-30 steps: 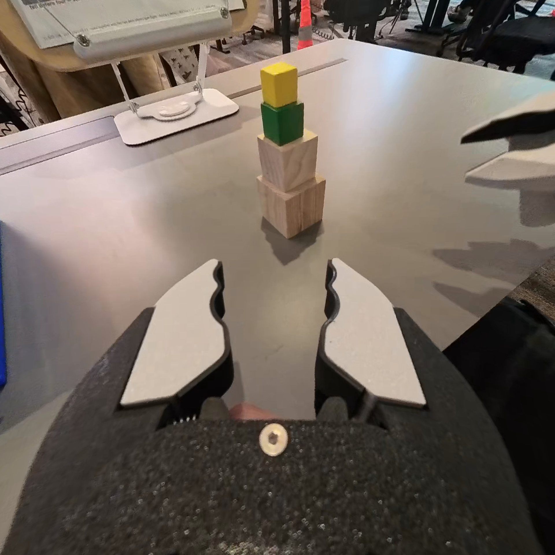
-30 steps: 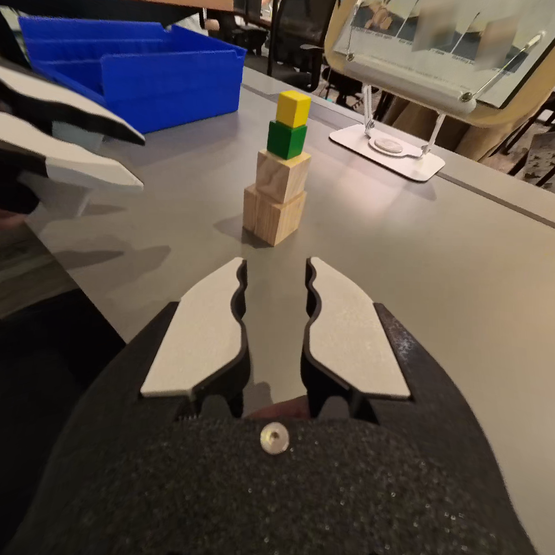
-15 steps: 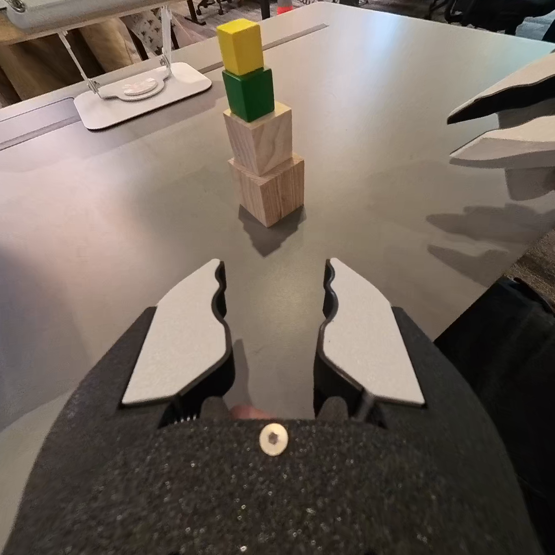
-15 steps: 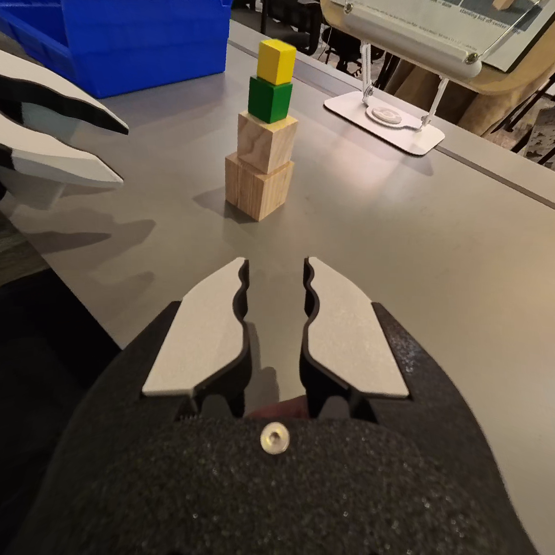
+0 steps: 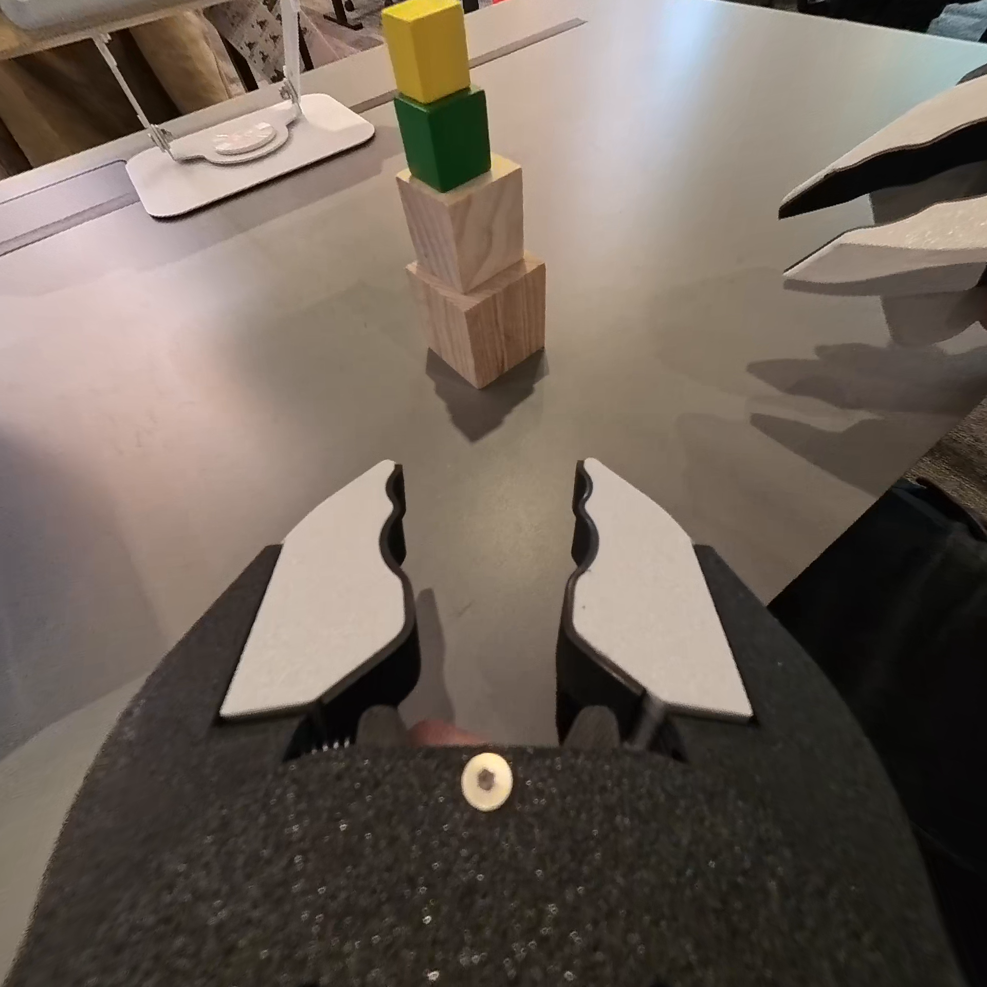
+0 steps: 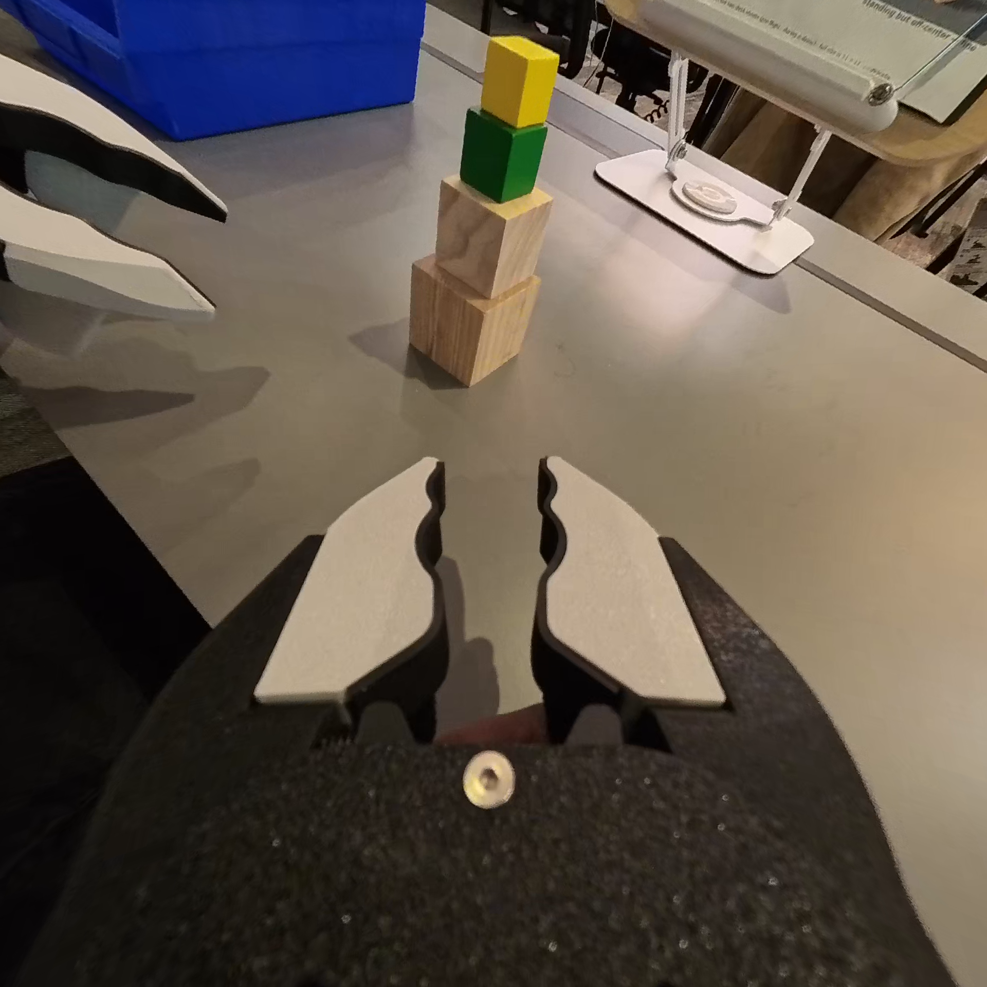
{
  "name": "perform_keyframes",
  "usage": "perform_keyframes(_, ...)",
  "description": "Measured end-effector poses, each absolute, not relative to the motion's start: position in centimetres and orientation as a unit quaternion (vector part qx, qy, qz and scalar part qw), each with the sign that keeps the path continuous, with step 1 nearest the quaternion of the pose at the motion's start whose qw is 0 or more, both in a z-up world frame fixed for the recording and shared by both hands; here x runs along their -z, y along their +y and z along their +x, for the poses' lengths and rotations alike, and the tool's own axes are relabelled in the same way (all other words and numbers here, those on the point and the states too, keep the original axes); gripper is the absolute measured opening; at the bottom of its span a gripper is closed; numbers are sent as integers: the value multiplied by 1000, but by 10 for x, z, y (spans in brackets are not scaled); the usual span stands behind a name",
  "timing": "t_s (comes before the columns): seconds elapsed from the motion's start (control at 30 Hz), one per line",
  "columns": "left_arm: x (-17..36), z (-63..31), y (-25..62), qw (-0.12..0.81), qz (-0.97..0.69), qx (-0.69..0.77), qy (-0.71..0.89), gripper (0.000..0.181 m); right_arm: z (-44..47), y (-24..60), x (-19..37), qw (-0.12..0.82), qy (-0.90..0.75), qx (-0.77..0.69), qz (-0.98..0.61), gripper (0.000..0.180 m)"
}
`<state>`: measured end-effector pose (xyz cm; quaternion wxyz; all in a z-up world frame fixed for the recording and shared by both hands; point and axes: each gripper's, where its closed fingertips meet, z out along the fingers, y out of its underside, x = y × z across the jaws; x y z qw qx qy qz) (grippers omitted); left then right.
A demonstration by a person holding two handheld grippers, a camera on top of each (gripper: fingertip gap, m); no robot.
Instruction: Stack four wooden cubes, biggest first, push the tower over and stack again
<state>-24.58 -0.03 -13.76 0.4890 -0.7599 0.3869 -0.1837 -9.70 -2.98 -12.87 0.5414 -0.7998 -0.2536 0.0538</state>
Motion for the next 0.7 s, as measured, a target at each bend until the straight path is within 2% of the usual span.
perform_keyframes(0.43, 139, -245, -2, 486, -757, 180, 398, 60, -99, -30, 132, 535, -256, -57, -803, 30)
perform_keyframes(0.47, 138, -245, -2, 487, -756, 179, 399, 60, -99, -30, 132, 534, -258, -55, -803, 28)
perform_keyframes(0.53, 137, -246, -2, 489, -755, 177, 400, 60, -103, -31, 133, 530, -280, -60, -798, 0)
perform_keyframes(0.7, 130, -250, -1, 495, -752, 174, 399, 59, -66, 2, 142, 425, -402, 59, -809, 0)
